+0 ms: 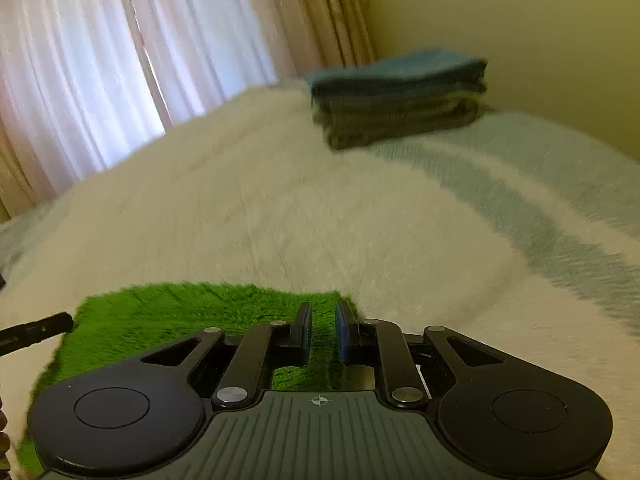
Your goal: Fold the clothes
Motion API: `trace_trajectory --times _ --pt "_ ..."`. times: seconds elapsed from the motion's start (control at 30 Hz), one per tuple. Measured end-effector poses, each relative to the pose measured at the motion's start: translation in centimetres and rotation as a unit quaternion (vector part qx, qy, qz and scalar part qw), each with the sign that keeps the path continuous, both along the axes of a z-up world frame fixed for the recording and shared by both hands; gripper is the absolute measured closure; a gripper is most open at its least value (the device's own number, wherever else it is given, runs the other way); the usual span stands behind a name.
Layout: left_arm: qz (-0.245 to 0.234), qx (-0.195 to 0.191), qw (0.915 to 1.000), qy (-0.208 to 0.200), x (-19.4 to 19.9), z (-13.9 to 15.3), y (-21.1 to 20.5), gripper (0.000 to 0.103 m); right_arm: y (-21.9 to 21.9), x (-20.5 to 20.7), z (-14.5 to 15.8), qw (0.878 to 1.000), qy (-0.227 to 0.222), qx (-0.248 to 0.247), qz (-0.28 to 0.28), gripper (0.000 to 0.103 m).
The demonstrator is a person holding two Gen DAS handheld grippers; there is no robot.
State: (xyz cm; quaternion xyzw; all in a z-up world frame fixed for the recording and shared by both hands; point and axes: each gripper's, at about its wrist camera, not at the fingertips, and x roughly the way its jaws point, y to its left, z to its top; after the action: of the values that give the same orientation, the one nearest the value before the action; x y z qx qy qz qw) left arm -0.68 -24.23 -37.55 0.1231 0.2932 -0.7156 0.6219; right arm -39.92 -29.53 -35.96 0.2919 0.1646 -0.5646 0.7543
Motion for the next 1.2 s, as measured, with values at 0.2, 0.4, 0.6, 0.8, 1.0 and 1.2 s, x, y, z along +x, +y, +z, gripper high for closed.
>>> trace_trajectory --times 0.2,0.4,0.6,0.8,1.0,1.2 --pt "-0.032 0.006 0.9994 0.010 -0.1 1.0 2.5 0.102 4.6 0.4 0.2 0.999 -0.002 -0.006 0.051 0.087" --pt "-0.029 0.050 0.9983 -0.001 -0.7 -1.4 2.8 0.101 4.9 0.6 -1.8 0.998 0.024 0.034 0.044 0.083" --pt "-0.006 0.040 0.9992 0.007 -0.9 1.6 5.9 0.103 8.3 0.2 1.1 0.999 0.010 -0.007 0.053 0.083" --pt "0.001 0.058 0.9983 -0.012 -2.8 1.6 10.0 0.103 8.5 2.3 -1.8 0.996 0.047 0.039 0.068 0.071" --pt "0.037 0.080 0.9950 -0.046 -4.4 2.0 11.1 0.102 10.6 1.8 -0.7 0.996 0.037 0.048 0.068 0.029" --pt "0.067 0.109 0.9888 -0.077 -6.5 2.8 13.2 0.097 13.7 1.9 -0.2 0.994 0.037 0.077 0.066 0.025"
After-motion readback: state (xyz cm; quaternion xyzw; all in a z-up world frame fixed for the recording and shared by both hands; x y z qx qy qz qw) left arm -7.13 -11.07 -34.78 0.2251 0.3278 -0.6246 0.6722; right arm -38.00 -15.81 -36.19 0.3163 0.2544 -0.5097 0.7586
